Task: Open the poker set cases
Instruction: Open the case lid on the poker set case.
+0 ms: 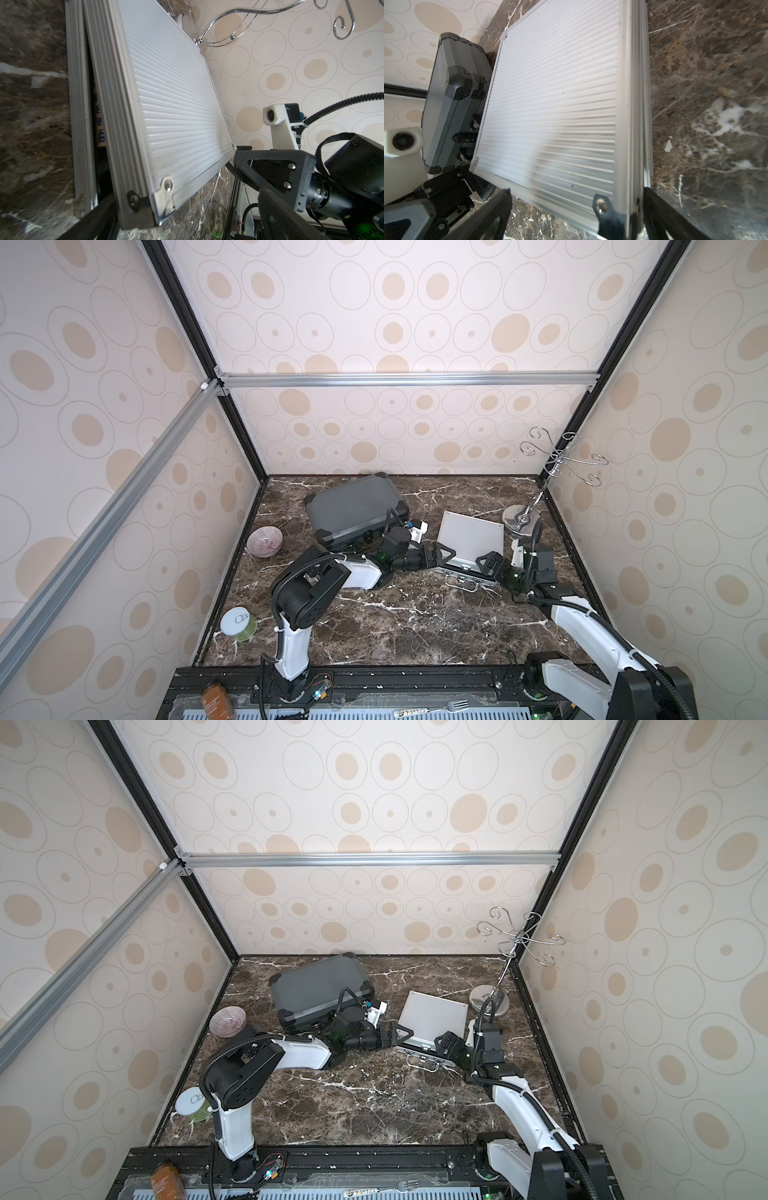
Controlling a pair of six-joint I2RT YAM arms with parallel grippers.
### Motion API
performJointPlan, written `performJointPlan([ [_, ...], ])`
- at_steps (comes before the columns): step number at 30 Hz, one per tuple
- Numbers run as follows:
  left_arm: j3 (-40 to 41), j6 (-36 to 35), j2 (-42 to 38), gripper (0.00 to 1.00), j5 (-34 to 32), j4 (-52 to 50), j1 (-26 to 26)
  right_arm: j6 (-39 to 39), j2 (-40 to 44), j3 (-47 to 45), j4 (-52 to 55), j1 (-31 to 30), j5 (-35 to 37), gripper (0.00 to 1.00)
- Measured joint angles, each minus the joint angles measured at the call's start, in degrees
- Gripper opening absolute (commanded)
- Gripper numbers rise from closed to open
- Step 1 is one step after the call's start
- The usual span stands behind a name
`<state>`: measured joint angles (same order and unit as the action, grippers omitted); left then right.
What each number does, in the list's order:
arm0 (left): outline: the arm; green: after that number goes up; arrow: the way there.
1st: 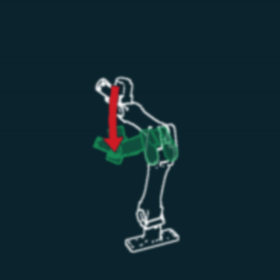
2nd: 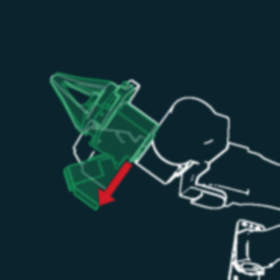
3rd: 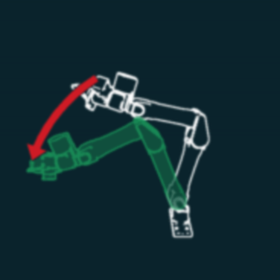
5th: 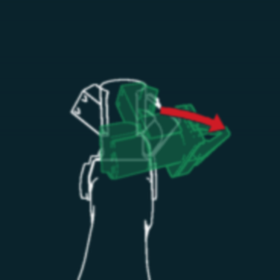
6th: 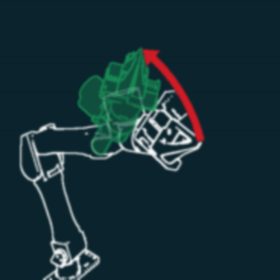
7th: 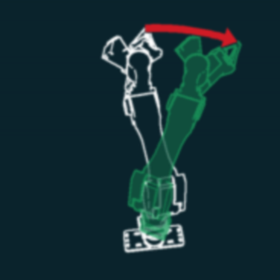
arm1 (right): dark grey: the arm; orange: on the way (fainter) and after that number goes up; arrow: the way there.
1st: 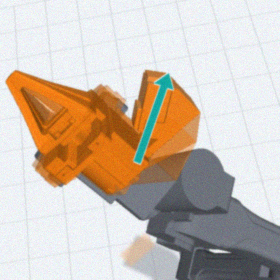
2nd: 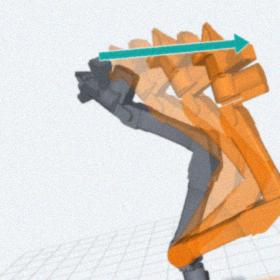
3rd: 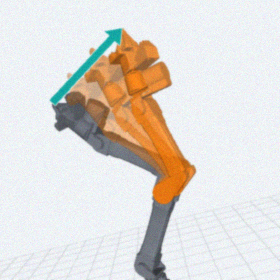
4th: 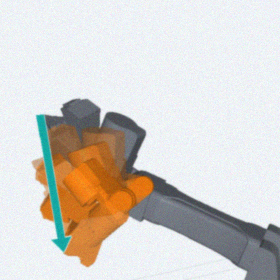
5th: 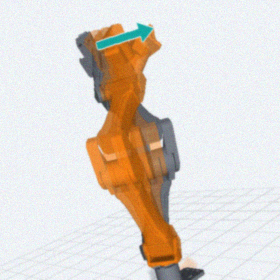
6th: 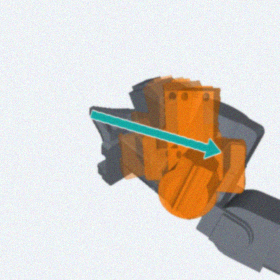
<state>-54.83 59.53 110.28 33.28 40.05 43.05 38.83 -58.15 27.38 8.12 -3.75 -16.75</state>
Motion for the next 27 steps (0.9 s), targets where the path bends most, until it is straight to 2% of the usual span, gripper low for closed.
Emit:
performJointPlan([
  [12, 0.0, 0.02, 0.0, 1.0, 0.46, 0.59, 0.02, 4.26, -0.87, -0.13, -4.55, 2.82, -4.5, 0.99],
  [19, -0.17, -2.12, -0.61, 1.0, -1.64, -1.11, -0.02, 4.87, -1.05, -0.13, -5.2, 2.82, -6.38, 0.99],
  [27, -0.15, -9.44, -7.19, 1.0, -9.84, -8.68, 0.02, 4.83, -0.11, 0.7, -4.61, 2.8, -5.92, 0.99],
])
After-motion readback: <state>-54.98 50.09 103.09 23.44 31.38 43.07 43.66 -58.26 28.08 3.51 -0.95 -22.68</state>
